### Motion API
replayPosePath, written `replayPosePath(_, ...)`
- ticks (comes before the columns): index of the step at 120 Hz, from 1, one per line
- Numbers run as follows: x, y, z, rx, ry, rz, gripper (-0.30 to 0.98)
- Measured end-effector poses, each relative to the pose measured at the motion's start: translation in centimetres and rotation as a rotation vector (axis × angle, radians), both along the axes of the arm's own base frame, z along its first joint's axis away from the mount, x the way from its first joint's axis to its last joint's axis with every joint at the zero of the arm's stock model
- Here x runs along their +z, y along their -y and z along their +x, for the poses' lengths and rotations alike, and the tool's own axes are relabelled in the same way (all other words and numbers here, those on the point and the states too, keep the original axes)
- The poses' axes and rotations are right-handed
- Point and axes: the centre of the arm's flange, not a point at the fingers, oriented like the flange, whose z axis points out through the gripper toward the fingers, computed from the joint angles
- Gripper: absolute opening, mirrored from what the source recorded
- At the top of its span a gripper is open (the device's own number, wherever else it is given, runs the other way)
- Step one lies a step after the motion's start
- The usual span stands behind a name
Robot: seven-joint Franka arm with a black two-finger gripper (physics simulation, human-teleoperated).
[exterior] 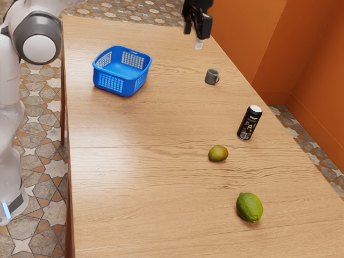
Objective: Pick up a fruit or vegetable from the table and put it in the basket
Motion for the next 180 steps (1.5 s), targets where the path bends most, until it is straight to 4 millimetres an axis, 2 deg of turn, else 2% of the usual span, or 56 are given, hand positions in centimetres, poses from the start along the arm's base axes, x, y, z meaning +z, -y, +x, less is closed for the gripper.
replayPosePath(6,-0.6,1.0,0.6,-0.021,-0.009,0.0,0.68)
replayPosePath(18,-2.2,1.6,1.7,-0.036,-0.037,-0.007,0.69)
replayPosePath(32,-2.4,2.2,1.7,-0.07,-0.046,-0.011,0.69)
replayPosePath(45,-2.1,1.8,1.3,-0.09,-0.065,-0.013,0.69)
replayPosePath(66,-2.2,7.2,1.4,-0.242,-0.063,-0.018,0.69)
replayPosePath(74,-2.6,7.6,1.7,-0.275,-0.063,-0.032,0.68)
replayPosePath(85,-7.7,8.4,3.4,-0.329,-0.116,-0.053,0.69)
replayPosePath(92,-9.7,9.4,4.6,-0.368,-0.113,-0.056,0.69)
replayPosePath(103,-12.8,12.7,7.1,-0.447,-0.114,-0.052,0.69)
replayPosePath(110,-14.8,13.4,8.4,-0.468,-0.123,-0.054,0.68)
replayPosePath(120,-17.9,12.8,9.4,-0.446,-0.154,-0.065,0.68)
replayPosePath(150,-22.9,9.6,11.7,-0.335,-0.187,-0.079,0.69)
replayPosePath(166,-26.2,10.0,12.6,-0.312,-0.198,-0.107,0.69)
replayPosePath(180,-29.2,9.5,13.7,-0.279,-0.194,-0.117,0.69)
